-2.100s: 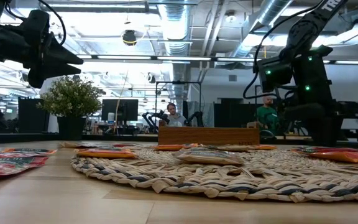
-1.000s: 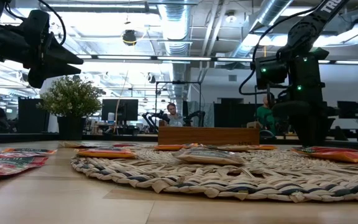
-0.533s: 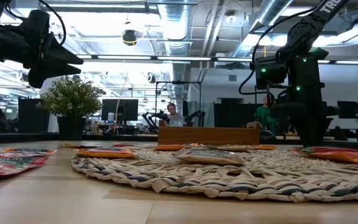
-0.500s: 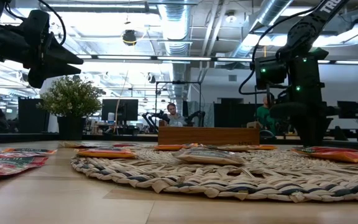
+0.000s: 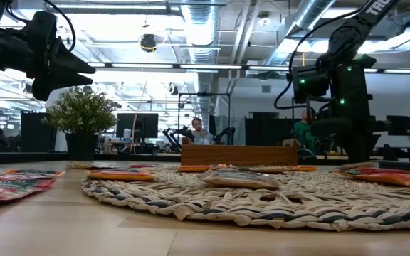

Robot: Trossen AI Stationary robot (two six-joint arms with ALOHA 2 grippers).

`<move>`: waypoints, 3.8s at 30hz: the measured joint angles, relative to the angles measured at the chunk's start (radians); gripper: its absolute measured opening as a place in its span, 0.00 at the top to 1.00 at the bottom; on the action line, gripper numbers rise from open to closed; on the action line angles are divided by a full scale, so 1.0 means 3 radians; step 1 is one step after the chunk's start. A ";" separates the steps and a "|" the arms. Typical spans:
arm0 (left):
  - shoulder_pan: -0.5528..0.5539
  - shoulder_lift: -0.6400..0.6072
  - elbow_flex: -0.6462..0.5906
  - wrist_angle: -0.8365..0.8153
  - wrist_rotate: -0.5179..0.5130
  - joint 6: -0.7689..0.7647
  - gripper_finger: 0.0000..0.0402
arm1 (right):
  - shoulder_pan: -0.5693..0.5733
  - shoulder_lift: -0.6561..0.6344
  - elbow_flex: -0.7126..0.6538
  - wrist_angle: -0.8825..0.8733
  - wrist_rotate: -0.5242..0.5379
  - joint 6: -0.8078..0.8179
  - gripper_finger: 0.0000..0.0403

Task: Pick & Place Tea
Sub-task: Put the brown tea bag into the right section of the wooden organizer

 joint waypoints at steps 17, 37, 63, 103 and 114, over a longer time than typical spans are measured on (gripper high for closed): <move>-0.0001 0.0000 -0.0001 0.0000 0.0000 0.0011 0.62 | 0.0283 0.0000 0.0698 -0.0866 0.0394 -0.0040 1.00; -0.0001 0.0000 0.0000 -0.0001 0.0000 0.0011 0.62 | 0.1013 -0.0007 0.1823 -0.0604 0.2210 -0.1269 1.00; -0.0001 0.0000 0.0000 -0.0003 0.0000 0.0009 0.62 | 0.1139 0.1203 0.1793 0.0006 0.3656 -0.1501 1.00; -0.0001 0.0000 -0.0001 -0.0001 -0.0001 0.0008 0.62 | 0.1111 0.1194 0.1495 0.0270 0.3465 -0.1356 1.00; -0.0001 0.0000 0.0000 0.0000 0.0000 0.0003 0.62 | 0.1110 0.1194 0.1495 0.0858 0.3425 -0.2123 1.00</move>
